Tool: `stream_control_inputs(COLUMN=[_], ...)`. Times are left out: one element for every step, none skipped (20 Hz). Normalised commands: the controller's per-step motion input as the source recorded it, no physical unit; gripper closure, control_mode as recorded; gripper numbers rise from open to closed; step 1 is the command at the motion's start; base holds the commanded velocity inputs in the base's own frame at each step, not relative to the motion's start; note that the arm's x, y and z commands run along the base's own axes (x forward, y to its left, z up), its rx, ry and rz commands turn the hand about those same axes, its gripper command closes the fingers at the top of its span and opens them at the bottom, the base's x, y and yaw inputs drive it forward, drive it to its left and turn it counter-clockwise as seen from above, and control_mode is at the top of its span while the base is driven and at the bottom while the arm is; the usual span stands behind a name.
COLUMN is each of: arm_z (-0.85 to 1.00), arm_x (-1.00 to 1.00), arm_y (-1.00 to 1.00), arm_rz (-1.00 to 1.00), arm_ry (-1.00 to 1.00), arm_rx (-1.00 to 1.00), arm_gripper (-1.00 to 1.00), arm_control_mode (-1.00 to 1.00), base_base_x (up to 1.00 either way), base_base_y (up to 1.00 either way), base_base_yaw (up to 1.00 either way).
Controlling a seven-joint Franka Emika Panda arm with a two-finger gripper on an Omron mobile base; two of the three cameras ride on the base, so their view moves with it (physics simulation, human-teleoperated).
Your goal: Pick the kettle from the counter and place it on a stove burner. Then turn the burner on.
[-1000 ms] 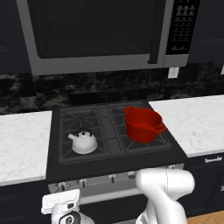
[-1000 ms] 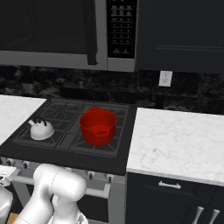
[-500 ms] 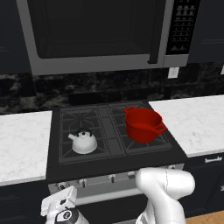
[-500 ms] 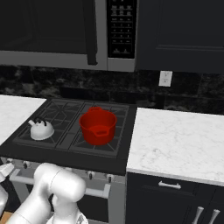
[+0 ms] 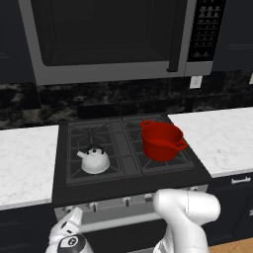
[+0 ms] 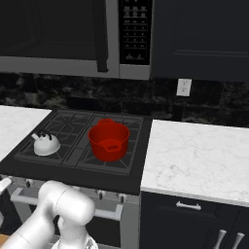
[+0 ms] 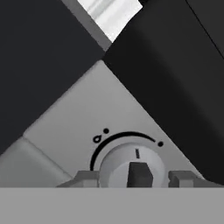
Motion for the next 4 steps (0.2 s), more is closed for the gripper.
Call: stream_control_inputs(arm_z=[0.0,0.0,0.0,0.0], arm_x=[0.0,0.0,0.0,0.0], arm_y=[0.39,0.37,0.35,0.33], arm_rz=[0.09,0.15,0.19,0.2], arm_ry=[0.03,0.02,0.02,0.03], arm_rx=[-0.31,-0.33,-0.33,-0.33], arm_gripper=[1.0,1.0,1.0,1.0], arm_control_mode=[-1.0,-1.0,-1.0,-1.0], base_base_x=[0.0,0.0,0.0,0.0], base_base_y=[0.0,0.0,0.0,0.0], base_base_yaw=[0.0,0.0,0.0,0.0])
